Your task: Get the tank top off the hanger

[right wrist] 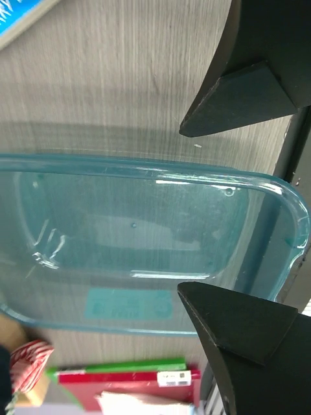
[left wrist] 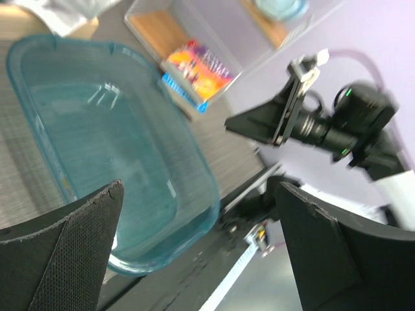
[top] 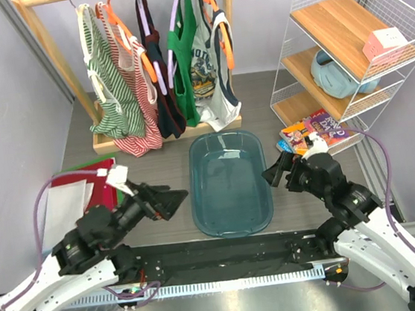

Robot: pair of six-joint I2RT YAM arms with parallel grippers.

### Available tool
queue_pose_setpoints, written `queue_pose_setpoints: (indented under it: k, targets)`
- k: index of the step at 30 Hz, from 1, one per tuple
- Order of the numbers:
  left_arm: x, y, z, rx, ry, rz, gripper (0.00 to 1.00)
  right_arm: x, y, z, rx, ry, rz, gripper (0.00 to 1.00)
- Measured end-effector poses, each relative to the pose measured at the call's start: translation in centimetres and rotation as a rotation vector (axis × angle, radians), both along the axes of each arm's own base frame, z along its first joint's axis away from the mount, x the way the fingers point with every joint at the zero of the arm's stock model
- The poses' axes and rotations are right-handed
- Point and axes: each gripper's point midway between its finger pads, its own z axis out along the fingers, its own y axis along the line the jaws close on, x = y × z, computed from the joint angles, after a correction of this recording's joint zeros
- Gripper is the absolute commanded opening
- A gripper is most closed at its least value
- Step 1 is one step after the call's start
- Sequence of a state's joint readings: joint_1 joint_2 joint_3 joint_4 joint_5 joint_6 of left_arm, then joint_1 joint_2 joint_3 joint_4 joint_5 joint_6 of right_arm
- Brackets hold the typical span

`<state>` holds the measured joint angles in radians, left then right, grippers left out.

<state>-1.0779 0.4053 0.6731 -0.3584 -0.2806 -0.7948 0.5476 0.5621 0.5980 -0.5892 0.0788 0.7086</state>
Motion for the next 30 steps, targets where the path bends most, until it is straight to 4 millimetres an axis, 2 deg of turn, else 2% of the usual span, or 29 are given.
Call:
queue_pose_setpoints:
  k: [3, 7, 16, 22, 26, 30]
  targets:
    - [-0.3, 1.7, 1.4, -0.072, -0.021, 0.033, 1.00, -0.2, -0.4, 0.8, 0.011, -0.039, -0.009, 1.00]
    - [-0.2, 2.2, 1.2, -0.057, -0.001, 0.054, 1.00, -0.4, -0.7, 1.1, 0.005, -0.059, -0.003, 1.00]
    - [0.2, 1.0, -2.6, 0.083, 0.076, 0.047, 1.00, -1.0, -0.6, 2.4, 0.037, -0.119, 0.024, 1.00]
    - [0.6, -0.8, -3.4, 0.144, 0.112, 0.019, 1.00, -0.1, 1.3, 3.9, 0.021, -0.120, 0.120, 0.99]
    - [1.0, -1.6, -2.1, 0.151, 0.108, 0.016, 1.00, 2.1, 2.8, 7.8, -0.003, -0.164, 0.159, 0.98]
    - [0.8, -1.7, -1.4, 0.138, 0.097, -0.001, 0.97, 5.1, 4.3, 13.8, -0.015, -0.267, 0.179, 0.95]
